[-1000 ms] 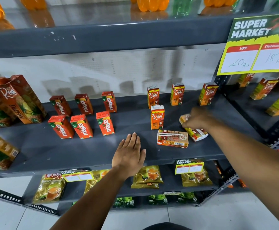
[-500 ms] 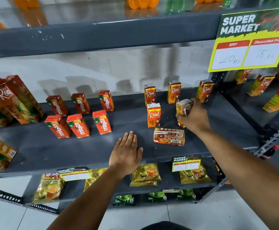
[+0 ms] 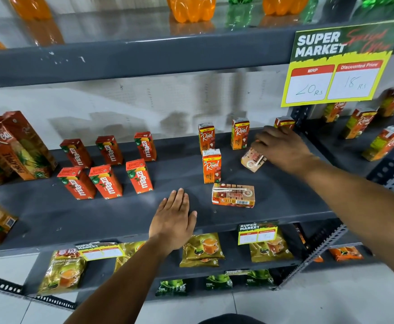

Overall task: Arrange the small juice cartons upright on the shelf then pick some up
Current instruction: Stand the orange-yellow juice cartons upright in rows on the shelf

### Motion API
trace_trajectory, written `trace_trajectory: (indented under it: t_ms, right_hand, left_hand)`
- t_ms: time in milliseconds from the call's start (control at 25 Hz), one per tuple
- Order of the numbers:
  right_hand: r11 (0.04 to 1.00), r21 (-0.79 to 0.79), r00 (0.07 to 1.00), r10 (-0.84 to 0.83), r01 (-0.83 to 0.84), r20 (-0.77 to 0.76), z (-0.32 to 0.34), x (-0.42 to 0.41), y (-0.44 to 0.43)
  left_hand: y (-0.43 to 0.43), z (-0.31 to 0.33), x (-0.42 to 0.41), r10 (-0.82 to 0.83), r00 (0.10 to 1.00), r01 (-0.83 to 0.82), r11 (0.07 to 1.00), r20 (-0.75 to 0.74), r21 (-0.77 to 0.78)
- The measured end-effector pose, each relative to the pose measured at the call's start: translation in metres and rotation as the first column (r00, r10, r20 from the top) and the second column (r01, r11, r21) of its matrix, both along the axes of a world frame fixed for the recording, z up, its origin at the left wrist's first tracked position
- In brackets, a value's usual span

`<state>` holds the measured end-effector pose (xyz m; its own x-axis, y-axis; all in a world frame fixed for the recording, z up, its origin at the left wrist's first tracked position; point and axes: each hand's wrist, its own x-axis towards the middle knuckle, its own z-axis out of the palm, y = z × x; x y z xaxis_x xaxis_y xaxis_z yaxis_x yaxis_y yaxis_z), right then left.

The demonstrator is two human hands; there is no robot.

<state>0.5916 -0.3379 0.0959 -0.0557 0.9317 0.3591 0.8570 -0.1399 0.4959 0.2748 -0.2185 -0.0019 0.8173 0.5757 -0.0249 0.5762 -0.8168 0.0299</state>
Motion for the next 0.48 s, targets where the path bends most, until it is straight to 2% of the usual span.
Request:
trace_trajectory:
  t_ms: [80,160,320,480]
  right_hand:
    - [0.987,-0.143,0.98,0.103,-0.079,0.173,0.009,0.001,0.003]
    - [0.963,-0.238,0.948,0.186,-0.124,0.257,0.016,-0.003,0.007]
    - [0.926,-0.316,0.91,0.3,-0.206,0.287,0.014,-0.01,0.015]
    - [0.918,-0.332,0.905,0.318,-0.219,0.283,0.019,-0.009,0.019]
  left_hand:
    - [-0.001,0.001,0.0,-0.005,1.0,0.005,1.0,0.003,0.002]
    - [-0.001,0.001,-0.001,-0.007,1.0,0.007,1.0,0.002,-0.001]
    - [0.0,0.002,-0.001,-0.001,1.0,0.001,1.0,0.002,-0.001]
    - [0.0,0.0,-0.001,-0.014,1.0,0.013,1.0,0.018,0.007]
